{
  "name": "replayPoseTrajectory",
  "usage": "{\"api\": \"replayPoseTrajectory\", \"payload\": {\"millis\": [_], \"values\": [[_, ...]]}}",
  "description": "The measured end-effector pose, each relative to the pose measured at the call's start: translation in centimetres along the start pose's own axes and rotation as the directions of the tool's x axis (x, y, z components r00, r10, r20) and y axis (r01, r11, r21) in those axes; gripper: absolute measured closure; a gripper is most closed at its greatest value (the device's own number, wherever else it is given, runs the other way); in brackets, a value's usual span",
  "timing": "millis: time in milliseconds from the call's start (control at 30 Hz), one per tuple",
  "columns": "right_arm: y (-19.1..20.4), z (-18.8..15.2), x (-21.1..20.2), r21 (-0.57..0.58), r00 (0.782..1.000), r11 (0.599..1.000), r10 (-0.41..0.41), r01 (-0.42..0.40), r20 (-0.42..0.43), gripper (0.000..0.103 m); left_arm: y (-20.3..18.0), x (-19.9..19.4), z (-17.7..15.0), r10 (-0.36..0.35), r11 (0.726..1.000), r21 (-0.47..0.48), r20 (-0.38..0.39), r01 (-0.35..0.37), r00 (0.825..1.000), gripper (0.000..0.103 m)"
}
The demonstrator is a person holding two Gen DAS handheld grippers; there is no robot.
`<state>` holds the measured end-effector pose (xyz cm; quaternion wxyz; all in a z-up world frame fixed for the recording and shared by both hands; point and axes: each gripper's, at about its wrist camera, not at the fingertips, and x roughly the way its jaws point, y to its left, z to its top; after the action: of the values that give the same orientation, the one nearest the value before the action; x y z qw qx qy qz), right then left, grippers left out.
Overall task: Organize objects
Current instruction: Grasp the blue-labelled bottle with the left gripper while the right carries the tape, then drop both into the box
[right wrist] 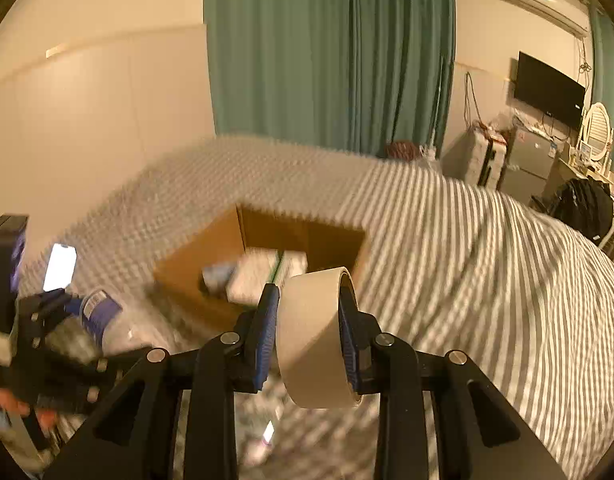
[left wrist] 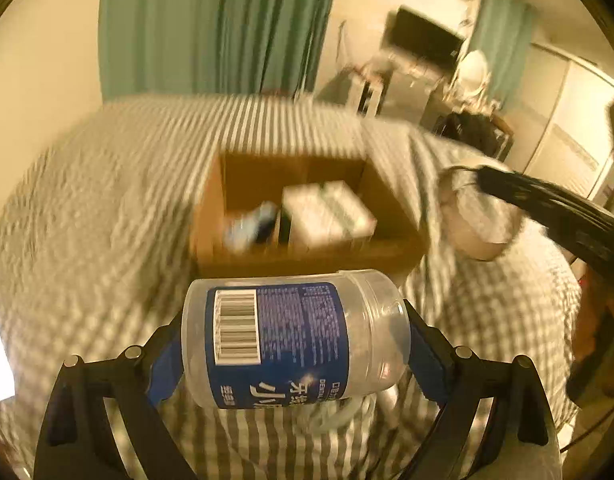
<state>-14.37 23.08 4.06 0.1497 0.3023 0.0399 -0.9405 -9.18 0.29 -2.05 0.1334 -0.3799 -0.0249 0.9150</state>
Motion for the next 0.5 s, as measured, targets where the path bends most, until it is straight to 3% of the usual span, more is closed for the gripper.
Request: {"api": "replayPoseTrajectory", "payload": {"millis": [167,267,500], "values": [[-0.3,4.9,2.7,0.067,0.999,0.997,0.028,-0.029,0.026,0.075,0.3,-0.5,5.9,0.052,0.998,0.018,0.122,-0.054,0.991,0.009],[-0.7,6.2,5.5,0.113,1.0,0.993,0.026,-0.026,0.0,0.075,1.1,1.2,8.6,0.085,0.996,0.018,0.144,-0.088,0.986,0.009],[-1.5,5.0,10.6,0.169,0.995,0.985,0.002,0.016,-0.104,0.074,2.4,8.3,10.1,0.121,0.992,0.008,0.082,-0.122,0.989,0.009]]}}
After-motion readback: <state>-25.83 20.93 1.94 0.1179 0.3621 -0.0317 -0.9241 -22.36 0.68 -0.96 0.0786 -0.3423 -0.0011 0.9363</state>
